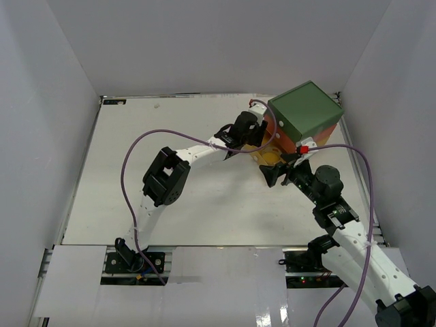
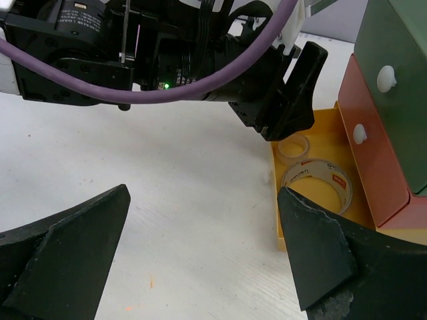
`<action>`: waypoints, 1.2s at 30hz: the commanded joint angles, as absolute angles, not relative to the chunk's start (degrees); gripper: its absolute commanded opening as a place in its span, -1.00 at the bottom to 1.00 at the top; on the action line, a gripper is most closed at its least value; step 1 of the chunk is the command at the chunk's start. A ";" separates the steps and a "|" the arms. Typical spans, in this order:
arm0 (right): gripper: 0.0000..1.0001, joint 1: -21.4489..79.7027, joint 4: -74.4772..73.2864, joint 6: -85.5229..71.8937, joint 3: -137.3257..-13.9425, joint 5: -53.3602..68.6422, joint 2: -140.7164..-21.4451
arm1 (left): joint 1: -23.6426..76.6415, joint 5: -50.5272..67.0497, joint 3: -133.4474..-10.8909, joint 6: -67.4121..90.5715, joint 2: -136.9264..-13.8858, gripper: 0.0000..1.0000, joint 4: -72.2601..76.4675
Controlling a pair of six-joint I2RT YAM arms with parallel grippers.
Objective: Sort the stationery into containers
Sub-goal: Place the stationery in the drawer, then close the drawer in the storage box.
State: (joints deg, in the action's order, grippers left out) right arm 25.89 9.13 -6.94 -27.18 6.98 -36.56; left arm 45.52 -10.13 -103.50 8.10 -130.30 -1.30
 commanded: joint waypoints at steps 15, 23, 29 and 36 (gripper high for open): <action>0.93 25.58 1.06 -1.15 -50.76 -3.85 -54.13 | 38.76 -6.60 -72.12 12.39 -100.91 0.63 5.70; 0.84 20.41 -9.47 1.67 -68.01 -2.21 -66.95 | 38.58 -0.09 -56.25 11.95 -98.34 0.51 20.21; 0.90 11.88 -12.57 0.44 -75.23 2.27 -73.82 | 38.50 4.65 -57.48 13.00 -102.83 0.39 22.58; 0.90 4.31 -12.40 -0.53 -77.34 4.57 -80.93 | 39.81 5.80 -60.11 13.62 -108.71 0.29 25.31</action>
